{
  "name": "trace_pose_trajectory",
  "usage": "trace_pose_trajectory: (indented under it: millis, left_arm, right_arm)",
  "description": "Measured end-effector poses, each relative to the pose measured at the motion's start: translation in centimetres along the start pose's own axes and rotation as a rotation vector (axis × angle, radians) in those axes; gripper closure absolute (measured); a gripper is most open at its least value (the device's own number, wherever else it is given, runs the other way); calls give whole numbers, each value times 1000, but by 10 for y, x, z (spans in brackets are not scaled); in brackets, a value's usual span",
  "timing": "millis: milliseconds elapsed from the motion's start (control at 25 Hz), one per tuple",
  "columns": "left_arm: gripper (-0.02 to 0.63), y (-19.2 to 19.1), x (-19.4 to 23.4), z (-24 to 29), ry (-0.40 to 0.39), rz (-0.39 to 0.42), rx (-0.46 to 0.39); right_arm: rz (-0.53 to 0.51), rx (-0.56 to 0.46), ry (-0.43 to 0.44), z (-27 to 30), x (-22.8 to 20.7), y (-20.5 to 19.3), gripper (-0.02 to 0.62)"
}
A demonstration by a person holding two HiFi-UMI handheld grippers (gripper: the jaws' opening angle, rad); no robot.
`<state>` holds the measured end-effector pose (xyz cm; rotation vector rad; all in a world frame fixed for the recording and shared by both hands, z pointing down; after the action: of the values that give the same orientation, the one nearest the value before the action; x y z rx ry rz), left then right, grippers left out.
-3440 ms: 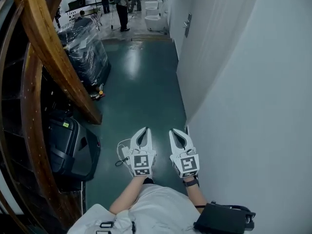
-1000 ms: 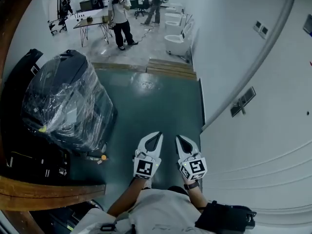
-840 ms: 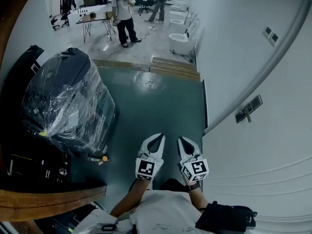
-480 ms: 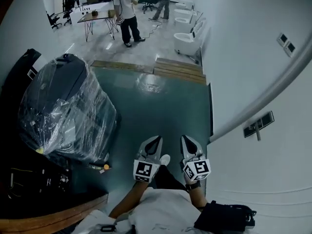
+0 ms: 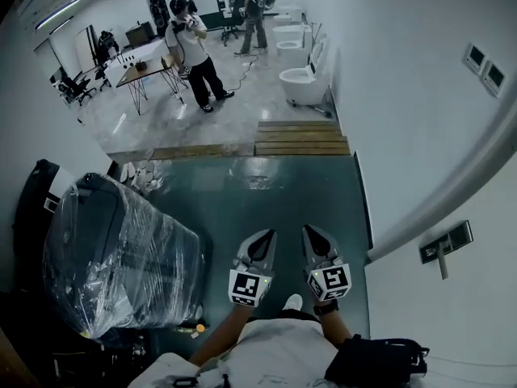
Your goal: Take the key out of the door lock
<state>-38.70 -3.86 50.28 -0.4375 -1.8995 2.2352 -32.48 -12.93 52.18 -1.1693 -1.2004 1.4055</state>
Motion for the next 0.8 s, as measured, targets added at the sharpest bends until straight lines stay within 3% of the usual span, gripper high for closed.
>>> trace_pose_trajectory:
  millis: [200,400,800]
  left_arm:
    - [604,-5,-22,68,-129,-11,48]
    - [604,0,-55,142,-286,-4,36]
    - [604,23,-230,252,-917,61,13]
  right_arm:
    - [52,11,-114,0,-69,-2,589]
    - [63,15,-307,-35,-136,-8,589]
    - [109,0,-849,-149,-247,-7,589]
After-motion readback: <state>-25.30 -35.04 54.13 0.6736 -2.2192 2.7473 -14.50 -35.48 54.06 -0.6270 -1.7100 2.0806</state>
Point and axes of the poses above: the fingertips, and each gripper's own axes: z forward along the fingers, x to its left, y out of its top, the point moved 2 cm from there along -z, backward along the fingers, and after that the axes turned 7 degrees about x, right-handed, at the moved point
